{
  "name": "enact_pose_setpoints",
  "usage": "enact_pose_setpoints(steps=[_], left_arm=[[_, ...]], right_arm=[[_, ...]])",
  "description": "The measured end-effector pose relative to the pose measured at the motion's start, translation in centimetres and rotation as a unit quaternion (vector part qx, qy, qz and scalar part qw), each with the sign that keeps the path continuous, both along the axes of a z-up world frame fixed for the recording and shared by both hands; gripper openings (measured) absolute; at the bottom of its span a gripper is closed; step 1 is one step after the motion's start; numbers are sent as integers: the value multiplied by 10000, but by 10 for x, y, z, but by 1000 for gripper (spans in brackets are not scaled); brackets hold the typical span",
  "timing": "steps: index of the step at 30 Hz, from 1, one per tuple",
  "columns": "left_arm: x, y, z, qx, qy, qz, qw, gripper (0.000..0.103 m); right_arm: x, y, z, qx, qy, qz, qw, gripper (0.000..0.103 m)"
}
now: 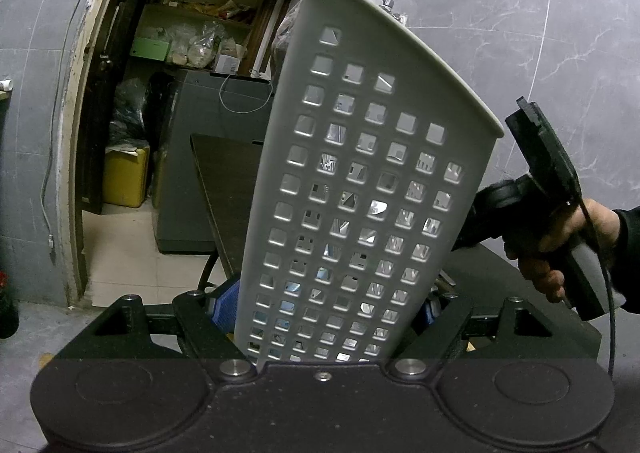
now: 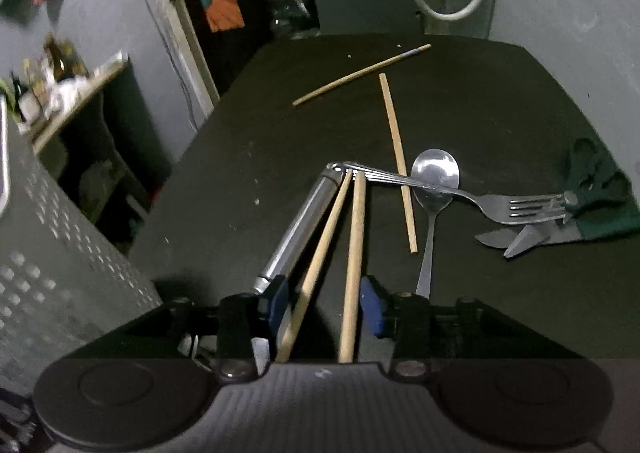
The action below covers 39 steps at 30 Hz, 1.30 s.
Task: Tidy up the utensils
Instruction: 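Close the right tool on the second wooden chopstick beside the first, then lift both chopsticks with the right tool and drop them into the basket while the left tool holds it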
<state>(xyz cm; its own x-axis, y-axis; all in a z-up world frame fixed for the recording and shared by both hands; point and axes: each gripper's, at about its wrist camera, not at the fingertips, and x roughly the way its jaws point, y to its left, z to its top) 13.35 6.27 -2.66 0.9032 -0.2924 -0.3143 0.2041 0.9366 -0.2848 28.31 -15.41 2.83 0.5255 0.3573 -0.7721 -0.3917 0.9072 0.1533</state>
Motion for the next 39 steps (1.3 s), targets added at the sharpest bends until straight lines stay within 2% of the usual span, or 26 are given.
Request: enact_pose_setpoints(steps=[4, 6, 7, 8, 10, 13, 15, 16, 17, 19, 20, 27, 35, 39], left_arm=[[0, 0, 0, -7, -3, 0, 10000, 81], [-1, 1, -1, -18, -5, -4, 10000, 81], [-1, 1, -1, -25, -6, -8, 10000, 81], [0, 1, -1, -28, -8, -12, 10000, 81], [0, -1, -2, -45, -12, -15, 10000, 81], [1, 0, -2, -50, -15, -21, 10000, 81], [1, 0, -2, -50, -16, -22, 10000, 81], [1, -1, -3, -47, -14, -22, 10000, 81], [1, -1, -3, -52, -14, -21, 10000, 81], [1, -1, -3, -59, -17, -24, 10000, 81], [1, 1, -3, -62, -20, -24, 10000, 81], [1, 0, -3, -56, -21, -29, 10000, 81], [1, 0, -3, -58, -22, -22, 10000, 81], [1, 0, -3, -58, -24, -24, 10000, 81]], right_arm=[[-6, 14, -2, -468, -141, 184, 9986, 40], [-7, 15, -2, -579, -170, 223, 9979, 33], [-6, 14, -1, -584, -149, 241, 9979, 22], [-5, 14, 0, -604, -115, 258, 9978, 17], [-4, 12, 1, -681, -68, 296, 9972, 15], [-3, 14, 2, -797, -8, 347, 9962, 15], [1, 15, 3, -816, 65, 368, 9960, 18], [3, 17, 4, -821, 106, 351, 9959, 26], [6, 17, 4, -817, 149, 344, 9960, 30], [12, 18, 5, -769, 226, 410, 9959, 27], [15, 19, 6, -773, 229, 428, 9958, 15], [10, 19, 6, -911, 62, 536, 9944, 14], [8, -6, 10, -425, 87, 391, 9983, 14], [2, -17, 21, -55, -132, 363, 9992, 14]])
